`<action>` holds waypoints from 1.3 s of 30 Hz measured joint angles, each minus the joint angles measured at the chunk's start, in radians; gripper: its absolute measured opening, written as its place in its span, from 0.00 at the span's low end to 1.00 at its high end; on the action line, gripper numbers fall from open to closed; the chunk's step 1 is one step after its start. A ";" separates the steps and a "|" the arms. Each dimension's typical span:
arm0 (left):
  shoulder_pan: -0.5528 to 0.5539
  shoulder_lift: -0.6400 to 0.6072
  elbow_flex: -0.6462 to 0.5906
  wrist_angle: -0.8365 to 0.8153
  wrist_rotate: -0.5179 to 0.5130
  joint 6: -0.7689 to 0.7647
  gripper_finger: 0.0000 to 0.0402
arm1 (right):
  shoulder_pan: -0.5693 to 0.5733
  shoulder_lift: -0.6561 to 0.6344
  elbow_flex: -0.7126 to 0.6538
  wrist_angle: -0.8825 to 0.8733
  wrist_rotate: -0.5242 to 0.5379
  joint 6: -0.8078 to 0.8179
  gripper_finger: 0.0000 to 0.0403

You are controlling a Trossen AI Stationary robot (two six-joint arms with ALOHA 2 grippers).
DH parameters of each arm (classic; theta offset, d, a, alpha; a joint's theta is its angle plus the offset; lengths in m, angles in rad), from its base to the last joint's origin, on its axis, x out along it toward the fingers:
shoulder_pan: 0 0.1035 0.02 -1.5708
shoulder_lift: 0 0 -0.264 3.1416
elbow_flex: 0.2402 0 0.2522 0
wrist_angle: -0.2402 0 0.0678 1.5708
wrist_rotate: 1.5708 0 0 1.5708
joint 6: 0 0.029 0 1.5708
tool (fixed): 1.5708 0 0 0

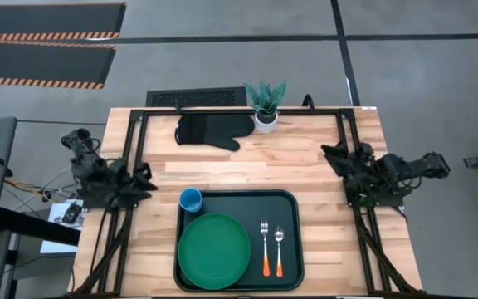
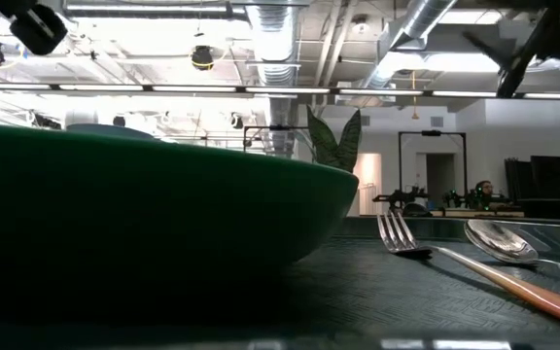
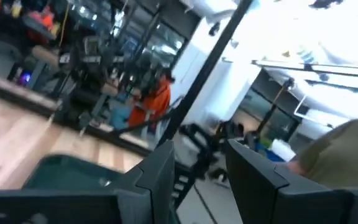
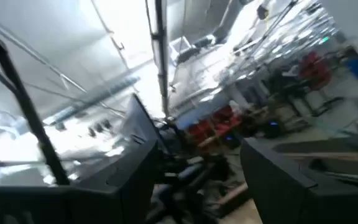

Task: Pick and place plate/cup/fork/spoon on tray
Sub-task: Return to Home Position

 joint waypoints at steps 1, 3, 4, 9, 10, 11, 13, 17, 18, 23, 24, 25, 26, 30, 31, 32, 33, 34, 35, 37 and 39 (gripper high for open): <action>0.001 -0.005 -0.018 0.002 0.004 -0.020 0.32 | -0.009 -0.002 0.000 -0.007 0.003 -0.006 0.63; 0.001 0.000 -0.053 0.041 0.086 -0.028 0.32 | -0.025 -0.005 0.000 -0.025 -0.007 -0.014 0.63; 0.000 0.000 -0.072 0.105 0.161 -0.013 0.32 | -0.032 -0.004 0.000 -0.053 -0.024 -0.013 0.63; 0.000 -0.002 -0.223 0.319 0.357 0.001 0.32 | -0.046 -0.003 0.000 -0.220 -0.146 -0.009 0.63; 0.000 0.003 -0.221 0.319 0.373 -0.027 0.32 | -0.044 -0.002 0.000 -0.247 -0.159 -0.009 0.63; -0.001 0.004 -0.217 0.272 0.372 -0.067 0.32 | -0.042 -0.001 0.000 -0.264 -0.160 -0.009 0.63; 0.002 0.005 -0.223 0.222 0.363 -0.100 0.32 | -0.042 -0.001 0.000 -0.273 -0.161 -0.033 0.63; 0.001 -0.001 -0.223 0.198 0.338 -0.013 0.32 | -0.042 -0.001 0.000 -0.319 -0.161 -0.095 0.63; 0.001 0.000 -0.223 0.173 0.315 0.016 0.32 | -0.042 -0.001 0.000 -0.347 -0.160 -0.095 0.63; 0.001 -0.001 -0.224 0.122 0.228 0.059 0.32 | -0.045 -0.001 -0.002 -0.467 -0.160 -0.059 0.63; 0.001 0.000 -0.224 0.119 0.226 0.057 0.32 | -0.045 -0.001 -0.002 -0.485 -0.160 -0.053 0.63; 0.001 0.000 -0.224 0.119 0.224 0.050 0.32 | -0.045 -0.001 -0.002 -0.499 -0.160 -0.047 0.63; 0.001 -0.001 -0.224 0.120 0.218 0.044 0.32 | -0.045 -0.001 -0.002 -0.506 -0.160 -0.045 0.63; 0.001 0.000 -0.224 0.113 0.182 0.024 0.32 | -0.045 0.013 -0.003 -0.508 -0.157 -0.063 0.63; 0.001 -0.001 -0.224 0.114 0.169 0.020 0.32 | -0.046 0.015 -0.003 -0.509 -0.157 -0.062 0.63; 0.001 -0.001 -0.225 0.114 0.160 0.020 0.32 | -0.047 0.016 -0.003 -0.510 -0.157 -0.062 0.63; 0.001 -0.001 -0.225 0.114 0.156 0.020 0.32 | -0.049 0.016 -0.003 -0.512 -0.157 -0.062 0.63; 0.001 -0.001 -0.225 0.114 0.156 0.020 0.32 | -0.051 0.016 -0.003 -0.513 -0.157 -0.062 0.63; 0.001 -0.001 -0.225 0.113 0.156 0.020 0.32 | -0.051 0.016 -0.003 -0.513 -0.157 -0.062 0.63; 0.001 -0.001 -0.226 0.110 0.166 0.022 0.32 | -0.051 0.017 -0.003 -0.514 -0.157 -0.061 0.63; 0.001 -0.001 -0.226 0.105 0.182 0.032 0.32 | -0.051 0.017 -0.004 -0.516 -0.157 -0.061 0.63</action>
